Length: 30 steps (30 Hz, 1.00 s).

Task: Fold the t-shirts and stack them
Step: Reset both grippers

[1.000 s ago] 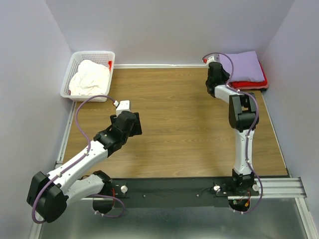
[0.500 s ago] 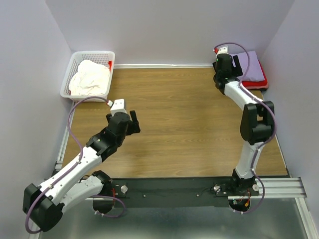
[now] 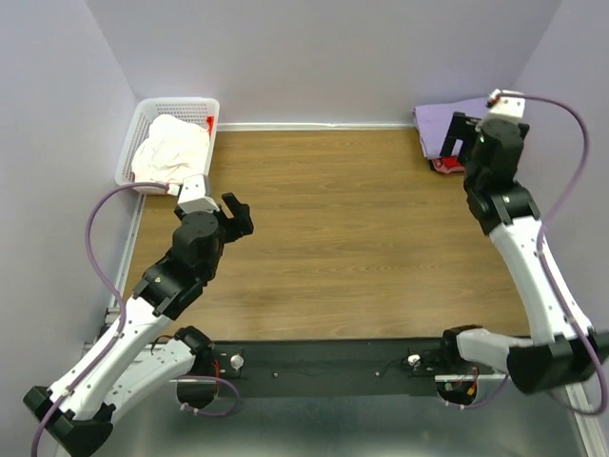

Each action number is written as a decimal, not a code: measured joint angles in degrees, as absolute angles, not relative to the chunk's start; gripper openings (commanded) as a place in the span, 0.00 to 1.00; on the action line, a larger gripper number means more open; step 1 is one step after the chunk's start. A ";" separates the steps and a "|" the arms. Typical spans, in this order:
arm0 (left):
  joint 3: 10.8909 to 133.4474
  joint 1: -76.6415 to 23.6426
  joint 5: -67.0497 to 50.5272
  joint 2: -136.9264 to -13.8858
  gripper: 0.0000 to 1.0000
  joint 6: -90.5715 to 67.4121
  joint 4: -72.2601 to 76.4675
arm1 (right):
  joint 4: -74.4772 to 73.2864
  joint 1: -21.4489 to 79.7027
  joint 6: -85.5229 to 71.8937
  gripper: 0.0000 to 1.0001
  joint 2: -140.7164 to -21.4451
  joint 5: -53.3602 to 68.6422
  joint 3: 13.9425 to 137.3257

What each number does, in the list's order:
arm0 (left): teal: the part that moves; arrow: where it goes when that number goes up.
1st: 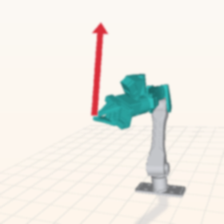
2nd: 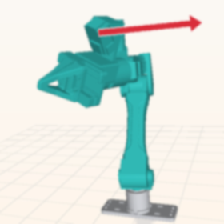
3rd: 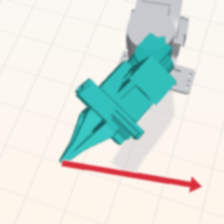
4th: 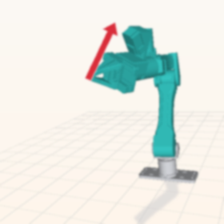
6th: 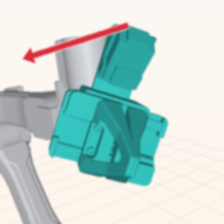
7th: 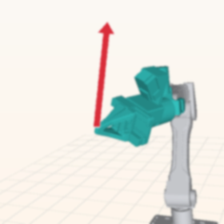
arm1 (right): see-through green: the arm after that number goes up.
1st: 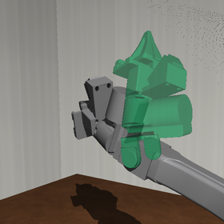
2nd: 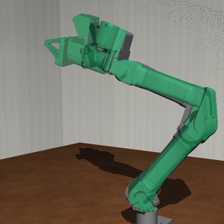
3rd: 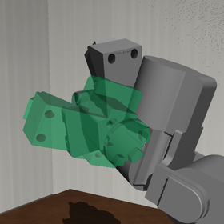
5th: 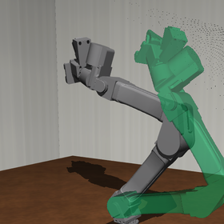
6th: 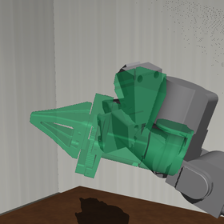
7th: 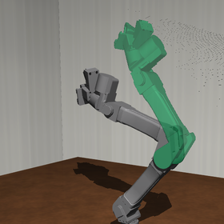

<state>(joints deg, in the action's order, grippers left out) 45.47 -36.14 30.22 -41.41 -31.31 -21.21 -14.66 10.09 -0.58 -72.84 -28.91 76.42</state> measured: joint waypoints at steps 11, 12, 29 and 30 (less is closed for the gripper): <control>53.56 -36.14 44.38 -37.12 0.85 -26.04 -21.87 | -21.69 10.15 -10.87 1.00 -36.25 -27.46 60.23; 53.56 -36.14 45.04 -36.75 0.85 -25.82 -21.74 | -21.89 10.15 -11.25 1.00 -34.48 -27.31 59.66; 49.34 -36.14 48.88 -34.17 0.86 -24.49 -14.44 | -27.24 10.15 -16.60 1.00 -27.49 -26.79 53.87; 49.34 -36.14 48.88 -34.46 0.86 -24.47 -14.35 | -27.46 10.15 -16.99 1.00 -27.57 -26.79 53.65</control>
<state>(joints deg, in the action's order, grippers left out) 49.34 -36.14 48.88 -34.46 -24.47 -14.35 -27.46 10.15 -16.99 -27.57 -26.79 53.65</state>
